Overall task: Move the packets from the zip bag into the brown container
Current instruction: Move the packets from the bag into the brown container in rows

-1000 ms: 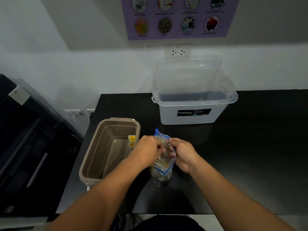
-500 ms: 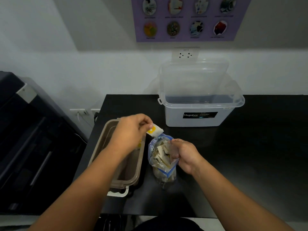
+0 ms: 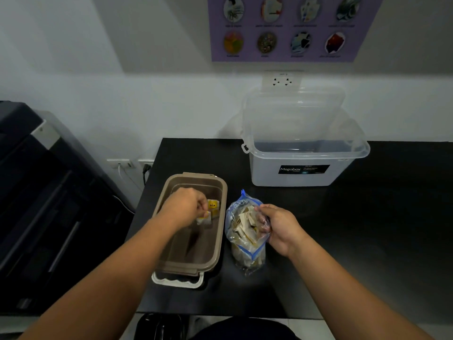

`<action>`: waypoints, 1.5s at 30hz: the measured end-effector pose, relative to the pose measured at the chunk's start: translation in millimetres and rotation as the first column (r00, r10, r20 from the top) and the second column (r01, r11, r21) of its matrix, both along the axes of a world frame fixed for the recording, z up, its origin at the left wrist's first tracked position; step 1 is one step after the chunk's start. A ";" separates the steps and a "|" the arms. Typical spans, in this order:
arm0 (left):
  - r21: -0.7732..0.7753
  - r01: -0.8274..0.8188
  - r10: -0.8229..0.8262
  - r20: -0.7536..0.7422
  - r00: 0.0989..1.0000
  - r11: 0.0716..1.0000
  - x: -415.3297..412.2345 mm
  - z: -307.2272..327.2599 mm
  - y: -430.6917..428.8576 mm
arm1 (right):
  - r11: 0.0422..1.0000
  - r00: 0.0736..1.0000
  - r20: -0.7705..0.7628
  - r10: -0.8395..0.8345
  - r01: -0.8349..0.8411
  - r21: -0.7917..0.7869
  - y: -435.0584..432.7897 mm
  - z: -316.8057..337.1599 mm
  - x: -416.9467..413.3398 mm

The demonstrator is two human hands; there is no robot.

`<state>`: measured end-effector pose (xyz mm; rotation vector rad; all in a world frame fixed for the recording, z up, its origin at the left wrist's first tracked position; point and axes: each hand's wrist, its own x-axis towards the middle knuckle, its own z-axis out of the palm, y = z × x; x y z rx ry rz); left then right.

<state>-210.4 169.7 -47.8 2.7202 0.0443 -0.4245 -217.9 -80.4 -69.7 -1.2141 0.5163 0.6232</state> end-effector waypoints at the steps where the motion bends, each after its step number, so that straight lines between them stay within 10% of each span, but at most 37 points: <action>1: 0.023 0.021 -0.020 -0.028 0.999 1.000 2.4 -3.2 -2.1 | 1.000 1.000 0.000 0.001 -0.001 -0.002 0.3 0.1 -0.3; 24: 0.096 0.050 -0.045 -0.056 0.997 0.994 25.3 -27.6 -15.8 | 0.998 0.998 -0.023 -0.066 0.066 -0.001 4.1 -6.4 -6.1; 37: -0.139 -0.087 0.118 0.227 0.967 0.986 3.4 37.1 -21.8 | 0.995 0.999 0.044 0.014 -0.010 -0.098 -6.6 -3.3 -6.0; 45: -0.173 0.083 -0.050 0.187 0.981 0.981 -6.9 42.7 -80.8 | 0.997 0.996 0.056 0.068 -0.065 -0.044 -11.9 -3.1 -4.1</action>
